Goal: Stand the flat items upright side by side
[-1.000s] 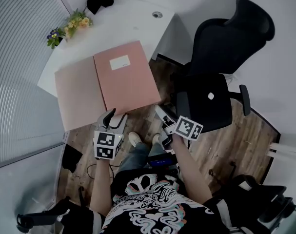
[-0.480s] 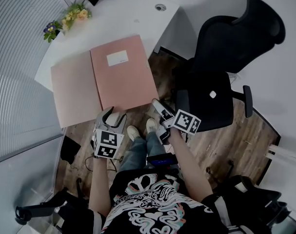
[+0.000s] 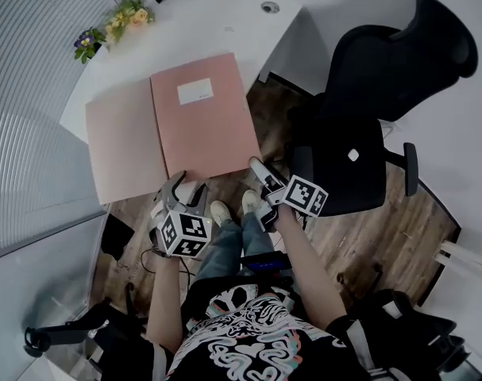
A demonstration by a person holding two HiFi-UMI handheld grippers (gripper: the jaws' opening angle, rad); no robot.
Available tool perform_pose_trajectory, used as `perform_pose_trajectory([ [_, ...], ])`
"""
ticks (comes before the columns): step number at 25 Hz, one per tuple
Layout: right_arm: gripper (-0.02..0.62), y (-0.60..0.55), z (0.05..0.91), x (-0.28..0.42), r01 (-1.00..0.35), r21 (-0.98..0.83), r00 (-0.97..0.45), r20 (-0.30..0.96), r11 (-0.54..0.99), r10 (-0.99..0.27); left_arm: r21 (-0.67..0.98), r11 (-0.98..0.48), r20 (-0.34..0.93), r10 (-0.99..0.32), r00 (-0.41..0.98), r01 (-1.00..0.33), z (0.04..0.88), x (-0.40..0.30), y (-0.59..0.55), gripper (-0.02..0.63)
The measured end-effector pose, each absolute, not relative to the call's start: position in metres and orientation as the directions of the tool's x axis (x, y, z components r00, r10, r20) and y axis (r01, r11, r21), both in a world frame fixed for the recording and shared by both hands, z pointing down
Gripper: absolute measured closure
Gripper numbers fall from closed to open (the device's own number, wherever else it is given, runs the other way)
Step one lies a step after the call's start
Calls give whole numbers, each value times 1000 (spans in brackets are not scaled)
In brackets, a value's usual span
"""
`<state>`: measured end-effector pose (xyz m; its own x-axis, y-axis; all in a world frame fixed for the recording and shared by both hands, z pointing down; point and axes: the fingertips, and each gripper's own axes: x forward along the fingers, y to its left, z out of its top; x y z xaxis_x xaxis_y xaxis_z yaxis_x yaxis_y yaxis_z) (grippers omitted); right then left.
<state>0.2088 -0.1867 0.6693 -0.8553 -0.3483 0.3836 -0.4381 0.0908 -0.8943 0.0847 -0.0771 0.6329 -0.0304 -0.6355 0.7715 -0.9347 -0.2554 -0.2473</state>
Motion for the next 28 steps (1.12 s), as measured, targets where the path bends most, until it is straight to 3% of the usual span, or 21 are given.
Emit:
perform_pose_trajectory([
  [6, 261, -187, 672, 206, -404, -912, -870, 359, 73, -338, -246, -239, 782, -621, -47, -939, 637, 81, -79, 387],
  [9, 311, -187, 669, 204, -367, -928, -884, 325, 68, -337, -232, -212, 776, -629, -49, -949, 637, 79, -80, 402],
  [28, 330, -195, 640, 210, -342, -931, -893, 279, 130, -354, -188, -182, 771, -636, -30, -965, 632, 82, -85, 414],
])
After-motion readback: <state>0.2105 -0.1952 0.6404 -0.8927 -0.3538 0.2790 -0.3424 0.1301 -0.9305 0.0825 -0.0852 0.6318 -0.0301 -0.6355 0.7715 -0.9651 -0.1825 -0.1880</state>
